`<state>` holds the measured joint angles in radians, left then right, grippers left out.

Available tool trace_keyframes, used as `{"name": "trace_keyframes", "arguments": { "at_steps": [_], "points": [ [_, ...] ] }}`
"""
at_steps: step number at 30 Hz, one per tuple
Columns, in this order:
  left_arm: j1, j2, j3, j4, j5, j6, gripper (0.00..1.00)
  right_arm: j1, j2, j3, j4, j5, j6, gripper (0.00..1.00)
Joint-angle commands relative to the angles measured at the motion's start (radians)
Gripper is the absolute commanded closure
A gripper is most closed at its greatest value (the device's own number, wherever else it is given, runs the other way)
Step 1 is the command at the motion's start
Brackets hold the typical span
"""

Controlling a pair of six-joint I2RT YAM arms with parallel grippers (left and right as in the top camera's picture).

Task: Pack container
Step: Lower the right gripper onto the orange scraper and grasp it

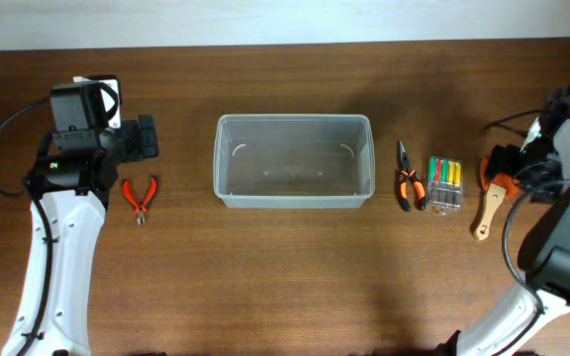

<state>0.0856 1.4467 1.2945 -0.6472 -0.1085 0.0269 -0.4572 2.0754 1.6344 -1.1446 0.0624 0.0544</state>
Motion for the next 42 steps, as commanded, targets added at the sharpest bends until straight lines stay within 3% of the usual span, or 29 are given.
{"name": "trace_keyframes", "arguments": {
  "at_steps": [1,26,30,38,40,42],
  "points": [
    [0.004,0.003,0.025,-0.001,0.008,0.015,0.01,0.008,0.048,0.014,0.0,-0.01,0.002,0.1],
    [0.004,0.003,0.025,-0.001,0.008,0.015,0.01,0.005,0.059,-0.107,0.166,-0.036,0.002,0.1],
    [0.004,0.003,0.025,-0.001,0.008,0.015,0.01,0.006,0.059,-0.124,0.171,-0.037,0.002,0.19],
    [0.004,0.003,0.025,-0.001,0.008,0.015,0.01,0.006,0.059,-0.182,0.229,-0.056,0.002,0.2],
    [0.004,0.003,0.025,-0.001,0.008,0.015,0.01,0.006,0.059,-0.183,0.22,-0.055,0.002,0.27],
    [0.004,0.003,0.025,-0.001,0.008,0.015,0.01,0.006,0.059,-0.183,0.21,-0.056,0.006,0.42]
  ]
}}
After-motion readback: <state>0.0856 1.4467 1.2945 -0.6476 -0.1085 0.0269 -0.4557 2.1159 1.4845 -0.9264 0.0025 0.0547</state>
